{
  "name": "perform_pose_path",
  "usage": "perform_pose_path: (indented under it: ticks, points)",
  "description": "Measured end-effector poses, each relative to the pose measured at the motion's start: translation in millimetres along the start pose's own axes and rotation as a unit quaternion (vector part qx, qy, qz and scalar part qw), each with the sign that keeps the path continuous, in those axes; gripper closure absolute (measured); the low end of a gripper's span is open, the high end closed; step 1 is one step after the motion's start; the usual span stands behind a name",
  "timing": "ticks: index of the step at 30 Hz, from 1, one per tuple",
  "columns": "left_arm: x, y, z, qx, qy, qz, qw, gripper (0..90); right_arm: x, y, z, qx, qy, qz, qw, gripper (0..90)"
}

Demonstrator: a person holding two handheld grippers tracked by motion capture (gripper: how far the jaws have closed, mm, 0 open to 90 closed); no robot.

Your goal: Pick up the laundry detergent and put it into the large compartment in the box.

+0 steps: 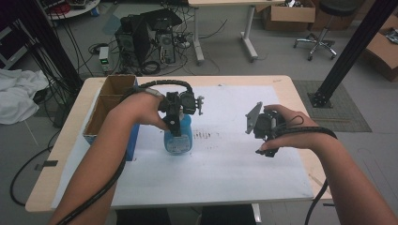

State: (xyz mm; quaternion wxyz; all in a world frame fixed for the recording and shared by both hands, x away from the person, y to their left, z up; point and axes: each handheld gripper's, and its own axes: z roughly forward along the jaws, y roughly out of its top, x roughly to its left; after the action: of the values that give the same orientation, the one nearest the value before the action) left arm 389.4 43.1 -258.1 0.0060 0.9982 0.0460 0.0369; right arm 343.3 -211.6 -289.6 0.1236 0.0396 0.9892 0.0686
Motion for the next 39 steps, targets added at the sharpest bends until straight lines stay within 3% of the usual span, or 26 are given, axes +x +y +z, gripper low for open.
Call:
perform_pose_path:
  ticks: [6, 11, 14, 18, 23, 29, 30, 33, 34, 37, 39]
  points:
    - [-1.5, -3.4, -12.2, -0.021, -0.012, -0.020, 0.9995, 38.4, 1.3, 2.4, -0.6, 0.001, -0.001, -0.003, 1.0000, 15.7]
    - [-2.7, -3.1, -24.0, -0.012, -0.007, -0.046, 0.9989, 38.4, 1.4, 3.7, -0.1, 0.004, -0.001, -0.006, 1.0000, 15.7]
    - [0.1, -4.7, -33.1, -0.015, -0.011, -0.079, 0.9967, 38.4, 1.6, 4.6, 0.7, 0.002, -0.001, -0.007, 1.0000, 15.7]
    - [5.8, -9.6, -49.1, -0.027, -0.010, -0.124, 0.9918, 38.5, 1.6, 5.1, 1.1, 0.002, -0.001, -0.008, 1.0000, 15.7]
    - [9.7, -14.7, -70.2, -0.037, 0.004, -0.185, 0.9820, 38.5, 2.1, 6.3, 0.9, 0.004, -0.002, -0.009, 0.9999, 15.7]
    - [12.7, -21.7, -94.7, -0.037, 0.014, -0.230, 0.9723, 38.4, 3.2, 8.7, -2.1, 0.003, -0.004, -0.013, 0.9999, 15.7]
    - [12.9, -23.1, -98.7, -0.037, 0.015, -0.243, 0.9693, 38.5, 3.1, 9.0, -2.8, 0.003, -0.005, -0.013, 0.9999, 15.7]
    - [13.9, -26.2, -107.3, -0.030, 0.018, -0.263, 0.9641, 38.4, 2.9, 10.1, -3.7, 0.000, -0.005, -0.015, 0.9999, 15.7]
    - [14.8, -27.9, -110.3, -0.030, 0.015, -0.273, 0.9614, 38.4, 2.9, 10.6, -3.7, 0.000, -0.005, -0.016, 0.9999, 15.7]
    - [18.9, -34.4, -118.1, -0.038, -0.001, -0.311, 0.9496, 38.4, 2.7, 12.2, -3.4, 0.002, -0.006, -0.018, 0.9998, 15.7]
    - [21.8, -38.9, -123.9, -0.044, -0.010, -0.327, 0.9438, 38.4, 2.6, 13.5, -3.4, 0.002, -0.007, -0.019, 0.9998, 15.7]
